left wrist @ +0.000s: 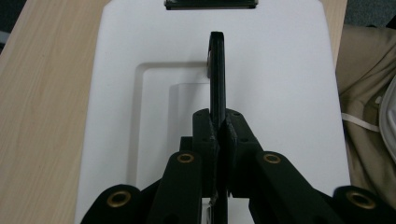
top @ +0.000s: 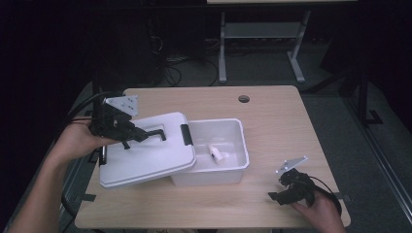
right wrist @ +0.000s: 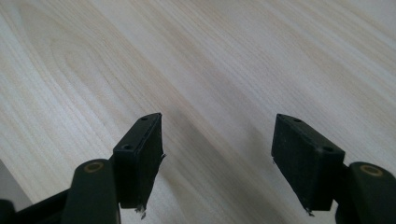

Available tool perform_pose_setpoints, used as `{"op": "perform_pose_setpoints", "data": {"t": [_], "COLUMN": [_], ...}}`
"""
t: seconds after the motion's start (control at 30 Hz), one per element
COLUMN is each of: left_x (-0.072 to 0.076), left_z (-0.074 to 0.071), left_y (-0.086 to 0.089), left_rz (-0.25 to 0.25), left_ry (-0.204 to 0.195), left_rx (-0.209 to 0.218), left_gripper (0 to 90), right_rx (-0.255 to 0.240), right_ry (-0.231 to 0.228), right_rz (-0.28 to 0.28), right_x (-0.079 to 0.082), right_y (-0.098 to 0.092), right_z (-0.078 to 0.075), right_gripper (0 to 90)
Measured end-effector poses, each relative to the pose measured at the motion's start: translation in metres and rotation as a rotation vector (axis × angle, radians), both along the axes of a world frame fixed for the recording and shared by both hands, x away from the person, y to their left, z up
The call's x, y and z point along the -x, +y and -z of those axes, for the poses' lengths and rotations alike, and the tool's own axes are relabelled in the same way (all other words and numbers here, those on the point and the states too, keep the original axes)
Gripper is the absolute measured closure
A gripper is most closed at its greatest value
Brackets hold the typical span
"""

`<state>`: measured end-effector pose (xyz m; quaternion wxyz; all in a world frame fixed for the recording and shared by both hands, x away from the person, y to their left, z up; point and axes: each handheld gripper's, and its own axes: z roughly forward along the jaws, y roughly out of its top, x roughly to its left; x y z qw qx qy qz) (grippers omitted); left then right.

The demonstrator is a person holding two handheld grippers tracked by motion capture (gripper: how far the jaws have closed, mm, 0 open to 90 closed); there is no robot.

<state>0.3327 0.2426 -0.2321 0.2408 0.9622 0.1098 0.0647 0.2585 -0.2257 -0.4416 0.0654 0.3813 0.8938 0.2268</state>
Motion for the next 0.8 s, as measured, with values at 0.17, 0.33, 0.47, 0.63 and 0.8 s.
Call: {"op": "perform_pose_setpoints", "data": {"t": [0.17,0.33,0.47,0.63,0.8], "left_x": [-0.004,-0.009,-0.012,-0.015,-0.02], "left_z": [0.001,0.001,0.002,0.003,0.002], "left_y": [-0.008,-0.02,-0.027,-0.033,-0.046], "left_rz": [0.013,0.036,0.046,0.055,0.072], "left_ry": [0.003,0.003,0.008,0.008,0.006], "left_rx": [-0.005,0.002,-0.003,-0.004,0.002], "left_gripper": [84.2,84.2,84.2,84.2,84.2], "right_rx": [-0.004,-0.008,-0.009,-0.014,-0.015], "right_ry": [0.002,0.001,0.003,0.003,-0.002], "right_rz": [0.007,0.012,0.013,0.013,0.011], "right_x": [0.0,0.001,0.002,0.003,0.004], "right_y": [-0.002,-0.003,-0.004,-0.005,-0.004], "right_z": [0.0,0.0,0.001,0.0,-0.001], "right_gripper": [33.1,33.1,33.1,33.1,33.1]}}
